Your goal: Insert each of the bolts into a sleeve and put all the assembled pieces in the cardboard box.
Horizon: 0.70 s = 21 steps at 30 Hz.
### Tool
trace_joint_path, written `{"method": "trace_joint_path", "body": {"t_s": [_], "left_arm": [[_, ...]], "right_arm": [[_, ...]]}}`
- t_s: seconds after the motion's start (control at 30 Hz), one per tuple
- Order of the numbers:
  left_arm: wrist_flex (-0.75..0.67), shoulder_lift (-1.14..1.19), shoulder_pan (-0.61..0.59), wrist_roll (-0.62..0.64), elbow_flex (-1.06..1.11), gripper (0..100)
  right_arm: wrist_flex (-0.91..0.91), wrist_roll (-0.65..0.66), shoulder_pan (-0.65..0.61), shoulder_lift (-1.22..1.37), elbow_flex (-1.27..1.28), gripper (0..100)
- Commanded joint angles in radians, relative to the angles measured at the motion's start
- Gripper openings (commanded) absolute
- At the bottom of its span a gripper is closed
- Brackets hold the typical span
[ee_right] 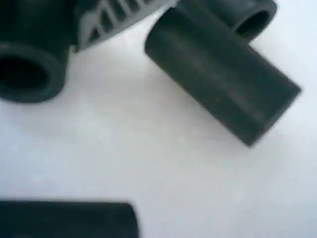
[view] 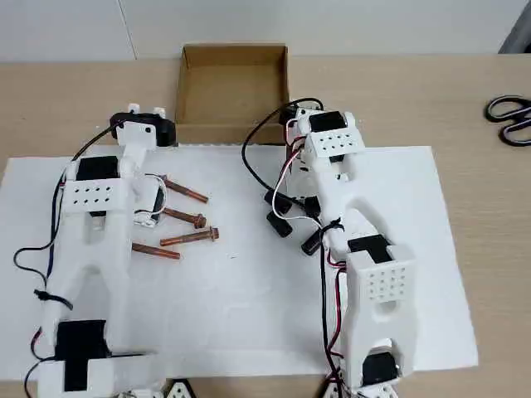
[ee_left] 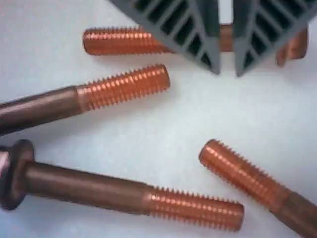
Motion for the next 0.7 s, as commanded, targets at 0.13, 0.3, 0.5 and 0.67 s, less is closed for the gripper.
{"method": "trace_joint_path", "body": {"t_s": [0.13, 0.3, 0.5, 0.67], "left_arm": [[-0.015, -0.005, -0.005, 0.0, -0.004, 1], [-0.018, -0.005, -0.005, 0.002, 0.007, 1], [-0.017, -0.006, -0.003, 0.002, 0.041, 1], [-0.003, -0.035, -0.003, 0.002, 0.015, 1]], "right_arm": [[0.021, 0.009, -0.004, 0.001, -0.003, 2.9], [0.025, 0.009, -0.002, 0.001, -0.003, 0.9], [0.031, 0.011, -0.002, -0.008, -0.008, 0.2], [0.114, 0.012, 0.004, -0.076, -0.077, 0.2]]}}
